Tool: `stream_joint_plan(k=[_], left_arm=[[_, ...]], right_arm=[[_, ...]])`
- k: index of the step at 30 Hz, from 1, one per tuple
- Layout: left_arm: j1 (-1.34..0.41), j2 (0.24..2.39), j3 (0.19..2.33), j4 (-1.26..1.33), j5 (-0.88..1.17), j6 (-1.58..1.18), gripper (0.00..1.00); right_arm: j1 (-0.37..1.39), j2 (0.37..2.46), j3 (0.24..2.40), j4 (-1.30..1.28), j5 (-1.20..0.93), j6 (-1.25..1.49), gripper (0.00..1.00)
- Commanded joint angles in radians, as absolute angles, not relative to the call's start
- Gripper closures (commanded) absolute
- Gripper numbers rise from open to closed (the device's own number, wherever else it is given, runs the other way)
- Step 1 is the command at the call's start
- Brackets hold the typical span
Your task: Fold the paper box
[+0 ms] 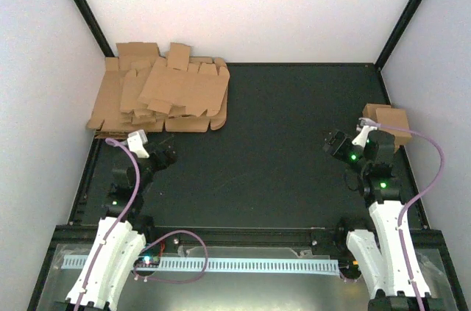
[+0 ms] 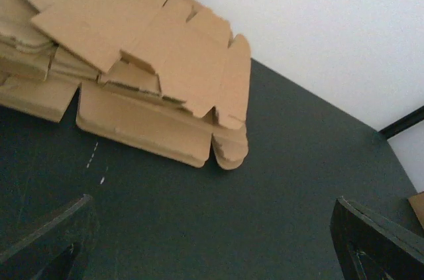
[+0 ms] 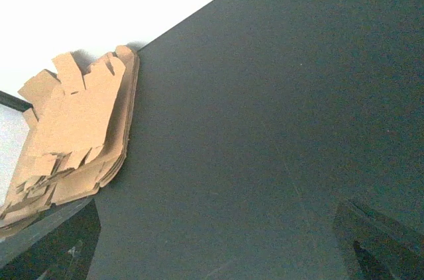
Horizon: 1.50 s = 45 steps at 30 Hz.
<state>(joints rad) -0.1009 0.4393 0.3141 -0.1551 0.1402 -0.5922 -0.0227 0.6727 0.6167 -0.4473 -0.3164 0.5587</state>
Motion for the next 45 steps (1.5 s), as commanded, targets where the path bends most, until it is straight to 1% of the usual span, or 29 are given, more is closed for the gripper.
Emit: stream_joint_plan(k=[1, 9, 12, 16, 18, 22, 26, 32, 35, 38, 40, 42, 45], left_arm=[[-0.106, 0.434, 0.36, -0.272, 0.155, -0.662, 0.01], [-0.105, 0.446, 0.432, -0.399, 0.122, -0.699, 0.01], [-0.105, 0.457, 0.469, -0.449, 0.125, -0.714, 0.01], [-0.106, 0.463, 0.496, -0.384, 0.186, -0.678, 0.01], [-0.103, 0.491, 0.542, -0.386, 0.186, -0.667, 0.01], [-0.091, 0.663, 0.69, -0.43, 0.171, -0.641, 0.01], [-0.057, 0.874, 0.825, -0.447, 0.165, -0.641, 0.01], [0.004, 1.072, 0.892, -0.335, 0.204, -0.697, 0.04], [0.049, 1.177, 0.935, -0.316, 0.217, -0.717, 0.08], [0.109, 1.27, 0.964, -0.28, 0.267, -0.726, 0.1], [0.155, 1.374, 0.988, -0.253, 0.35, -0.715, 0.11], [0.197, 1.449, 1.036, -0.261, 0.415, -0.701, 0.12], [0.235, 1.552, 1.127, -0.306, 0.447, -0.659, 0.11]], right_arm=[[-0.022, 0.625, 0.609, -0.523, -0.312, 0.557, 0.01], [-0.022, 0.67, 0.602, -0.549, -0.308, 0.587, 0.01], [-0.022, 0.713, 0.595, -0.525, -0.364, 0.595, 0.0], [-0.022, 0.786, 0.572, -0.458, -0.414, 0.66, 0.01], [-0.022, 0.832, 0.569, -0.414, -0.482, 0.654, 0.01], [-0.021, 0.917, 0.577, -0.359, -0.565, 0.646, 0.01], [-0.022, 0.969, 0.592, -0.361, -0.6, 0.624, 0.01], [-0.022, 0.964, 0.599, -0.383, -0.608, 0.595, 0.01], [-0.02, 0.953, 0.59, -0.383, -0.624, 0.597, 0.0], [-0.02, 0.934, 0.562, -0.357, -0.669, 0.601, 0.0], [-0.02, 0.923, 0.543, -0.334, -0.703, 0.609, 0.01], [-0.021, 0.915, 0.531, -0.323, -0.717, 0.615, 0.0], [-0.018, 0.913, 0.526, -0.323, -0.717, 0.607, 0.01]])
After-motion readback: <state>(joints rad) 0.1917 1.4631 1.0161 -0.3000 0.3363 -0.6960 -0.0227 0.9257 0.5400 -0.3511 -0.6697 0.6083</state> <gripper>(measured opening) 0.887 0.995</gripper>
